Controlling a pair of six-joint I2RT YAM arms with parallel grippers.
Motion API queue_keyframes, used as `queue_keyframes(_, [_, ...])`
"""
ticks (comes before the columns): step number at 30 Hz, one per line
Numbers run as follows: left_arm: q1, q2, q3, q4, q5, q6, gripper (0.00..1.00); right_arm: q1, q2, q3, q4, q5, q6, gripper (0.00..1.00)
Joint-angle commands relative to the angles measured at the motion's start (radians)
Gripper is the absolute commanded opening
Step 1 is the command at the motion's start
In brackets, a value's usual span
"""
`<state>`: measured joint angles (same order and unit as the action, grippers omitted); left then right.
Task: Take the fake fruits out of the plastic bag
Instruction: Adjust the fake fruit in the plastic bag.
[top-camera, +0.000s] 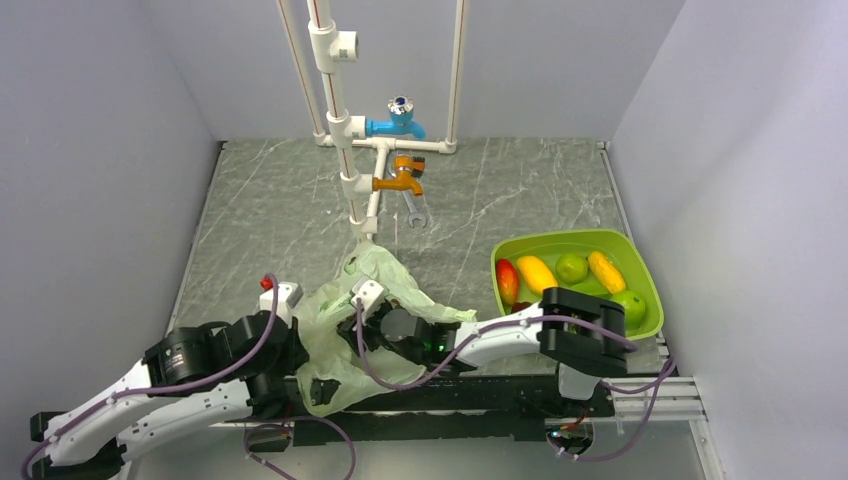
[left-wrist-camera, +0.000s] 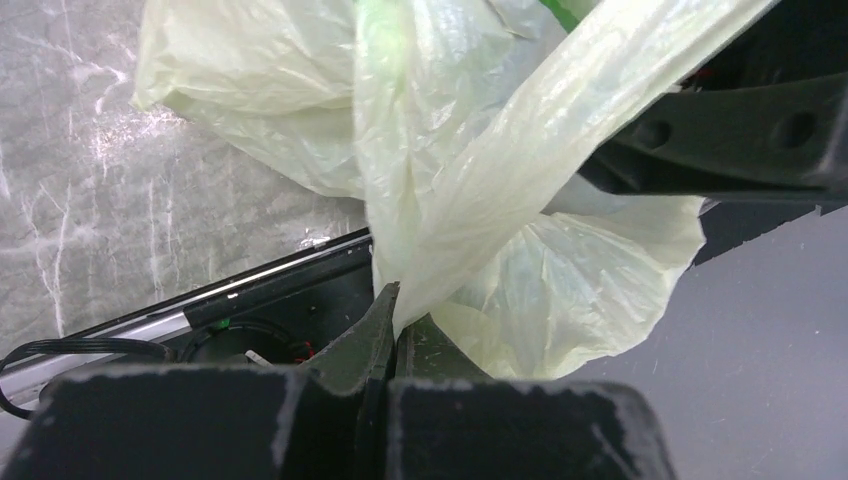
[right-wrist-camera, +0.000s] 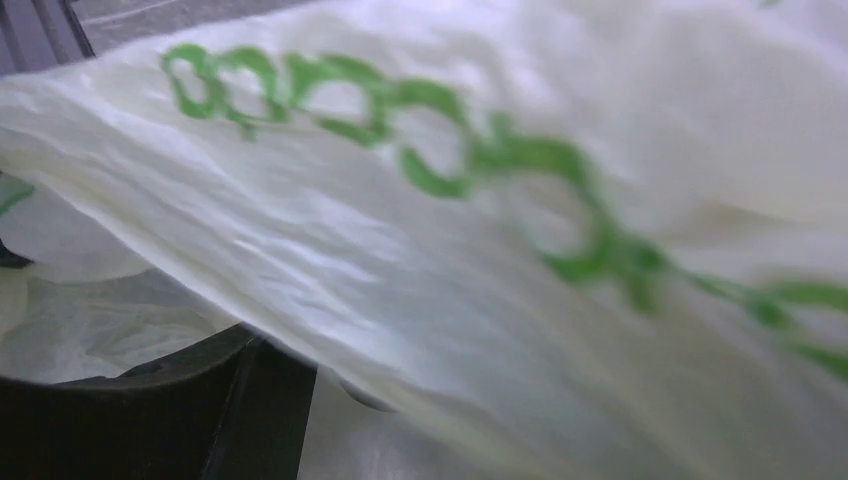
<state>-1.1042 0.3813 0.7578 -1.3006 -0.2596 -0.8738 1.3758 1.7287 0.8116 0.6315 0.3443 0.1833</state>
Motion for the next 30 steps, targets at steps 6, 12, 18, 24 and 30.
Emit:
queue_keyframes(6, [-0.003,-0.069,0.028,-0.004,-0.032,-0.028,0.0,-0.001,-0.122,-0.099,-0.075,0.102,0.069,0.21])
queue_keyframes(12, [-0.003,-0.075,0.019,0.005,-0.018,-0.026,0.0,-0.031,-0.039,-0.121,-0.068,0.138,0.137,0.24])
queue_keyframes(18, [-0.003,-0.015,0.018,0.023,0.007,0.007,0.0,-0.035,-0.043,-0.114,-0.128,0.163,0.195,0.73])
queue_keyframes(24, [-0.003,0.051,0.017,0.062,0.093,0.099,0.0,-0.033,-0.195,-0.168,-0.18,0.119,0.178,0.91])
queue_keyframes(30, [-0.003,0.165,0.035,-0.019,0.184,0.189,0.0,-0.038,-0.265,-0.24,-0.128,0.084,0.108,0.95])
